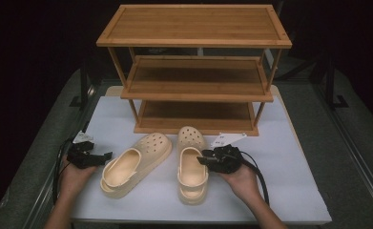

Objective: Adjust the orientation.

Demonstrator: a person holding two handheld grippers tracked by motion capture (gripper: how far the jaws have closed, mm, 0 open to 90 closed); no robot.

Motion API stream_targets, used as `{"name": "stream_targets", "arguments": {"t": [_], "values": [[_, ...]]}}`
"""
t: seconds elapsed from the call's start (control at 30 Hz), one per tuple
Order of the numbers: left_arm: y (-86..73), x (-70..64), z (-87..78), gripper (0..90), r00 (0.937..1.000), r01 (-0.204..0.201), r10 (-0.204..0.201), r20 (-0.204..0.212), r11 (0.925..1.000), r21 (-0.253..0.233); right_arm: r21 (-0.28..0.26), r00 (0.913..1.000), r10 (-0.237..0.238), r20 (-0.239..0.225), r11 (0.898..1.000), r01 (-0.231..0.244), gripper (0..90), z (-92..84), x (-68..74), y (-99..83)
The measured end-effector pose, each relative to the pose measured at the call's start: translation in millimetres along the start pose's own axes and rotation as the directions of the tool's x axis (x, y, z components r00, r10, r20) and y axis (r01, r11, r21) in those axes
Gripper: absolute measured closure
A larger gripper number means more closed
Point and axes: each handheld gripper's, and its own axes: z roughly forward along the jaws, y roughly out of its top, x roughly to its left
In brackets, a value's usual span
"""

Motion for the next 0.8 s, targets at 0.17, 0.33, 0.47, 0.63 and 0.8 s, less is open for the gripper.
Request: {"name": "stream_targets", "arguments": {"t": [0.17,0.33,0.47,0.63,0.8], "values": [[0.0,0.0,0.0,8.4,1.0000,0.000,0.000,0.000,1.0000,0.000,-0.008,0.9993,-0.007,0.036,1.000,0.007,79.5,-9.9,-9.3,-2.6],[0.0,0.0,0.0,8.4,1.0000,0.000,0.000,0.000,1.0000,0.000,-0.003,0.9986,-0.024,0.046,1.000,0.025,82.1,-16.0,-16.3,-5.1],[0.0,0.0,0.0,8.4,1.0000,0.000,0.000,0.000,1.0000,0.000,-0.004,0.9976,-0.039,0.056,0.999,0.039,82.8,-22.5,-20.5,-6.9],[0.0,0.0,0.0,8.4,1.0000,0.000,0.000,0.000,1.0000,0.000,-0.006,0.9973,-0.042,0.060,0.999,0.042,82.9,-35.3,-27.6,-13.2],[0.0,0.0,0.0,8.4,1.0000,-0.001,0.001,0.000,1.0000,0.000,-0.002,0.9981,-0.039,0.047,0.999,0.040,81.4,-35.7,-27.4,-16.8]]}}
